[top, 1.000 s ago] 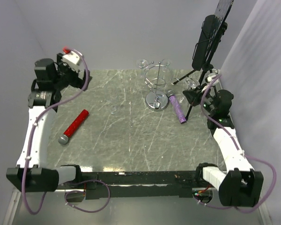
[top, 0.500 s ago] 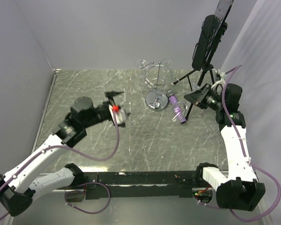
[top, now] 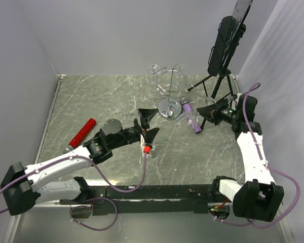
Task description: Take the wine glass off the wine glass rack
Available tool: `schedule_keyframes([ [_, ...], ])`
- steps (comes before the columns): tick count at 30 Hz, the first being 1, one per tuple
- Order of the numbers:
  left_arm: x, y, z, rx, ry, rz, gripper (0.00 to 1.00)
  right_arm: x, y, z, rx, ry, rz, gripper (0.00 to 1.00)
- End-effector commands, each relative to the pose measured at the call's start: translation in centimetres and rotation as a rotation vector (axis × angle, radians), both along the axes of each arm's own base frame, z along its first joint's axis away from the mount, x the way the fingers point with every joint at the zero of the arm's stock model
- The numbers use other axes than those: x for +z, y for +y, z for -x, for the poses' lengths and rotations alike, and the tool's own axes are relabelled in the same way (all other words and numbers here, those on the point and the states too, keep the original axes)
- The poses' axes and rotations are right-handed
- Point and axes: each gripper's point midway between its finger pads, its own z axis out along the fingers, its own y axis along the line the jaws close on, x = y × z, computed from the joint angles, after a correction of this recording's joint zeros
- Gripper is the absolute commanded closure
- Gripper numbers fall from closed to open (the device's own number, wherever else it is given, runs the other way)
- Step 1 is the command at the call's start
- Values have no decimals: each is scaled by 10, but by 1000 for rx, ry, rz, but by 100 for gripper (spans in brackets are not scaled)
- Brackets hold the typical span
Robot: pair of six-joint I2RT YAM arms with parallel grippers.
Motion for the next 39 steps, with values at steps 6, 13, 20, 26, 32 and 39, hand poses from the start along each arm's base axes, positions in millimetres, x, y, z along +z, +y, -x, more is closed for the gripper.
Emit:
schedule_keyframes([
  [6, 10, -45, 15, -110, -150, 38, 0, -20, 20, 13, 35, 160, -218, 100],
  [13, -4, -58, 21, -150, -94, -9, 0, -21, 23, 20, 44, 149, -233, 100],
  [20, -12, -67, 22, -183, -87, -42, 0, -21, 26, 22, 54, 160, -253, 100],
  [26, -19, -79, 21, -204, -102, -54, 0, -15, 33, 23, 86, 149, -264, 100],
  [32, -16, -89, 21, -202, -152, 2, 0, -22, 37, 27, 98, 160, -258, 100],
  [39, -19, -92, 27, -220, -145, 26, 0, -35, 38, 31, 90, 189, -253, 100],
])
